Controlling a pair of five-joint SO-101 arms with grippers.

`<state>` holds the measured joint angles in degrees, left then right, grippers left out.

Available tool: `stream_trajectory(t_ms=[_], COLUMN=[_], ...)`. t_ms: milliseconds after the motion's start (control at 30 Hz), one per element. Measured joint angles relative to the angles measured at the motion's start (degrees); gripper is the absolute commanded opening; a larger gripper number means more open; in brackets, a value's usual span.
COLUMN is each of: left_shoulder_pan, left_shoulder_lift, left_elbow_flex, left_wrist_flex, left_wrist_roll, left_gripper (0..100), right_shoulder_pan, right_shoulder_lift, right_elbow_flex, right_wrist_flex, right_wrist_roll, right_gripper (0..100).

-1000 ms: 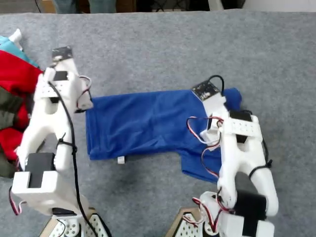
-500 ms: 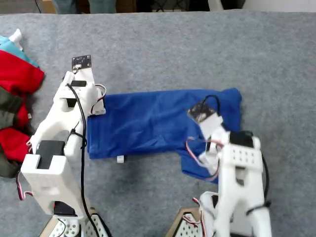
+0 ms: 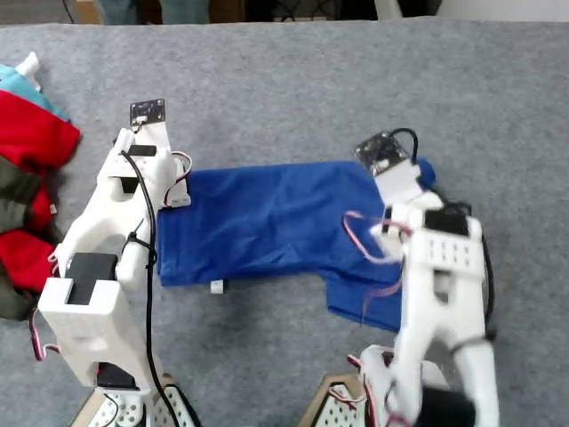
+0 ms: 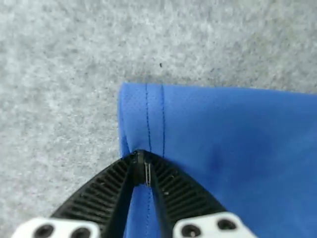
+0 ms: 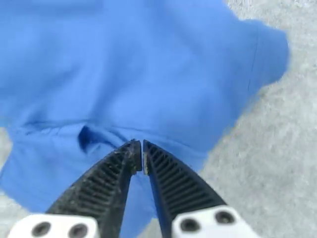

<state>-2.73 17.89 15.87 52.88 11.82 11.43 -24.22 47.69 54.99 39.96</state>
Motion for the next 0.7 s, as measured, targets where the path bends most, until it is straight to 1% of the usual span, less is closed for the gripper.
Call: stream_trajectory(t_ms=[167, 333, 500, 700], left_shoulder_pan=[0.00, 0.00, 0.00, 0.00], left_shoulder_lift=[0.00, 0.18, 0.18, 0.26], left_elbow_flex=[0.00, -0.44, -0.53, -0.53], left_wrist_flex=[0.00, 0.53, 0.53, 0.62], left_wrist_roll=[0.00, 0.00, 0.00, 0.00], left_gripper=[3, 3, 3, 3], right_shoulder_pan=[0.00, 0.00, 0.00, 0.00], right_shoulder_lift=[13.45, 14.24, 6.86, -9.49], right_elbow_flex=[-0.88, 3.69, 11.08, 21.45], right_wrist_flex=[-5.01, -8.88, -8.09, 1.05], right_wrist_roll=[-0.35, -0.44, 0.18, 3.25], right_gripper=[1.3, 1.3, 1.3, 1.3])
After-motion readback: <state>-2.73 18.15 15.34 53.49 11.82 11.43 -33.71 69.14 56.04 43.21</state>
